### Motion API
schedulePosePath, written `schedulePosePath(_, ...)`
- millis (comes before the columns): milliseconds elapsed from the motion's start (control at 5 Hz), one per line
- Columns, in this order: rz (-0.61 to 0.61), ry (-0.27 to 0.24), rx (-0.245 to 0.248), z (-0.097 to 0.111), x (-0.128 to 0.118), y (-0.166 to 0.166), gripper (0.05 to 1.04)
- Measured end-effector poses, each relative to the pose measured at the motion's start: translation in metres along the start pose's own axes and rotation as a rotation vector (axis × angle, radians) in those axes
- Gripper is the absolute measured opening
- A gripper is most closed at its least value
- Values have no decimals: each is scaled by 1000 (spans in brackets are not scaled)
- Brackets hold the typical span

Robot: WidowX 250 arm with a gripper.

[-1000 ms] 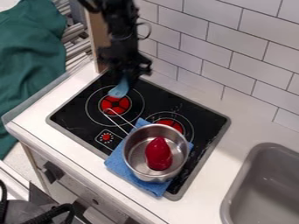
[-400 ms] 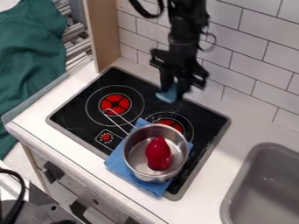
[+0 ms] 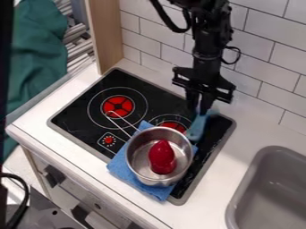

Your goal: Take the forceps and put it in the right of burners

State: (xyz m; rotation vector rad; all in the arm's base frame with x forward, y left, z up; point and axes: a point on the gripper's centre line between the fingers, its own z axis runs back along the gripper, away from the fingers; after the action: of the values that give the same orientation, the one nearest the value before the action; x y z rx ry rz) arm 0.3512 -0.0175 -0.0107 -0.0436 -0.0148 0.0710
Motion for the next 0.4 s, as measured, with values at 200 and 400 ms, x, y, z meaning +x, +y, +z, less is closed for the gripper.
schedulePosePath(200, -15, 18, -46, -6, 1, -5, 70)
schedulePosePath(400, 1, 46, -79, -8, -1, -2, 70)
